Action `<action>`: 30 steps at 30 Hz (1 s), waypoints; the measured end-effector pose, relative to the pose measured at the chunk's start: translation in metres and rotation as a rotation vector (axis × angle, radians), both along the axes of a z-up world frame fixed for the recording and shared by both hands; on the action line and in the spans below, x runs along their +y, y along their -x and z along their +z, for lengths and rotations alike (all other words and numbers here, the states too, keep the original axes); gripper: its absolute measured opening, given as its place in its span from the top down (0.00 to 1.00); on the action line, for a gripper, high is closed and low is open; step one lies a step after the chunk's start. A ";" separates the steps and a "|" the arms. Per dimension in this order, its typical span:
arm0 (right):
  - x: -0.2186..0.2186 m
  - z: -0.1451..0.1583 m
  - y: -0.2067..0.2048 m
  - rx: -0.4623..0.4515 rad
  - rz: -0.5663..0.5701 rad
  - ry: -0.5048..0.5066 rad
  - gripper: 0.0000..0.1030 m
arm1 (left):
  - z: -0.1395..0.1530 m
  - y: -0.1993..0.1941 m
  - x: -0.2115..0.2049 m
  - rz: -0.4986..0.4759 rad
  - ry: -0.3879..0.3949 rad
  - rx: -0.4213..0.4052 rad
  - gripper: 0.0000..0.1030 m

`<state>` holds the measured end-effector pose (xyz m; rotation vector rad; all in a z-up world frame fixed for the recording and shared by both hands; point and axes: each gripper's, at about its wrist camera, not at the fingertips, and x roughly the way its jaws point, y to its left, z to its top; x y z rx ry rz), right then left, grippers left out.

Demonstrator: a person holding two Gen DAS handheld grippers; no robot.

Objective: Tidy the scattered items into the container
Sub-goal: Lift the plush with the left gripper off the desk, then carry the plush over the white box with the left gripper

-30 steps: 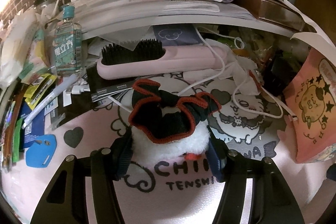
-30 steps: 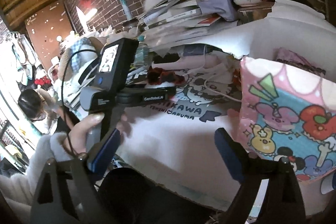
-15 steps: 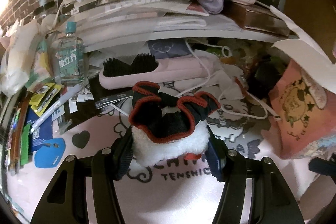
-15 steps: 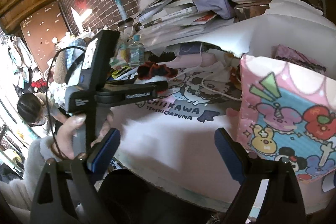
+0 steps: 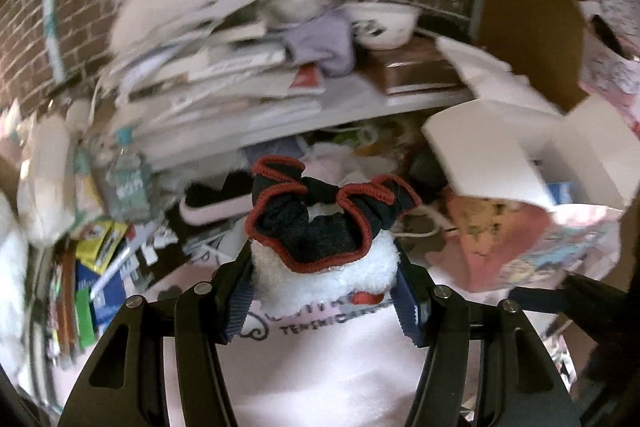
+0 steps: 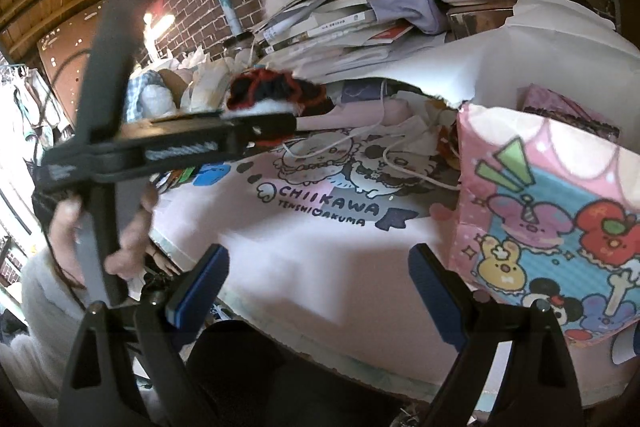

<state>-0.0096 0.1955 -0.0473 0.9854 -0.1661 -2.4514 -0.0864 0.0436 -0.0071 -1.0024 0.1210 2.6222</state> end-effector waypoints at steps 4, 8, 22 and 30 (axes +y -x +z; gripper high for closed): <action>0.002 0.001 -0.001 -0.001 -0.005 -0.001 0.13 | 0.021 -0.009 0.010 -0.073 -0.001 0.032 0.46; 0.003 0.002 -0.002 -0.001 -0.008 -0.003 0.13 | 0.036 -0.012 0.025 -0.139 0.017 0.055 0.46; 0.014 0.005 -0.005 -0.006 -0.025 -0.002 0.13 | 0.054 -0.003 0.084 -0.360 0.045 0.020 0.46; 0.021 0.007 -0.010 -0.004 -0.043 0.002 0.13 | 0.061 0.007 0.123 -0.475 0.089 -0.028 0.46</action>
